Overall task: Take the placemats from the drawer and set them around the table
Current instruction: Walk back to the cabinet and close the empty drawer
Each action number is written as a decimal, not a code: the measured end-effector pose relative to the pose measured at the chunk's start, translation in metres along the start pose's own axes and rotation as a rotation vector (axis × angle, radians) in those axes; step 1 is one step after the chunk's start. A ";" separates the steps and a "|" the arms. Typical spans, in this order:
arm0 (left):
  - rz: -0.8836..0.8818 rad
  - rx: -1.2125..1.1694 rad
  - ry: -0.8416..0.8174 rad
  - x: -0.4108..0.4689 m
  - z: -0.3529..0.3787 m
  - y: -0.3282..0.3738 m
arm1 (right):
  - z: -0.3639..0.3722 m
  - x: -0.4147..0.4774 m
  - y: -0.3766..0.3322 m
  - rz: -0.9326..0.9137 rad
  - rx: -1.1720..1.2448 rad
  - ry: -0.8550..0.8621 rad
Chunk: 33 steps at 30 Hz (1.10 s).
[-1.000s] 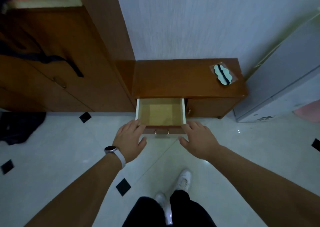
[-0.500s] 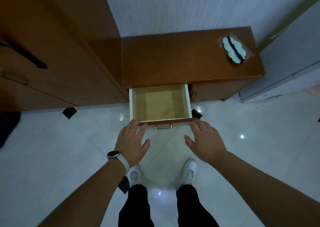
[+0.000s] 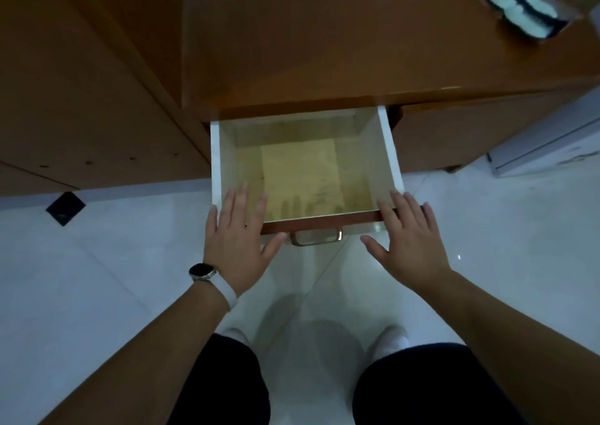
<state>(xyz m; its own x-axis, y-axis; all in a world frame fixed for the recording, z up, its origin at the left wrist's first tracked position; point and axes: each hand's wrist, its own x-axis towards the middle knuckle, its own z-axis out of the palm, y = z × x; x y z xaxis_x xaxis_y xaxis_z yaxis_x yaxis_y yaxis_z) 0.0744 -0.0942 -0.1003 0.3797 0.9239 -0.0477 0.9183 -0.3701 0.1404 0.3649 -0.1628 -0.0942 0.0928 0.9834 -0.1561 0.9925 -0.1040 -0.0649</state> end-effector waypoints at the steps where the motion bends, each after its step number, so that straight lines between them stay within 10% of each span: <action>1: 0.008 0.007 0.023 0.004 0.006 -0.004 | 0.009 0.005 0.002 0.002 -0.011 0.038; 11: 0.132 0.123 0.406 0.044 0.038 -0.022 | 0.051 0.062 0.014 -0.069 -0.014 0.505; 33: 0.033 0.185 0.808 0.116 0.088 -0.042 | 0.066 0.147 0.000 0.036 0.028 0.708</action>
<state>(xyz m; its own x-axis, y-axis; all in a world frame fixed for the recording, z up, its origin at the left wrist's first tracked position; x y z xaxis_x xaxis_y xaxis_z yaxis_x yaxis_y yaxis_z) 0.0900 0.0194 -0.1990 0.2741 0.6715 0.6884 0.9386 -0.3429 -0.0393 0.3733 -0.0285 -0.1823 0.1652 0.8389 0.5186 0.9862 -0.1330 -0.0988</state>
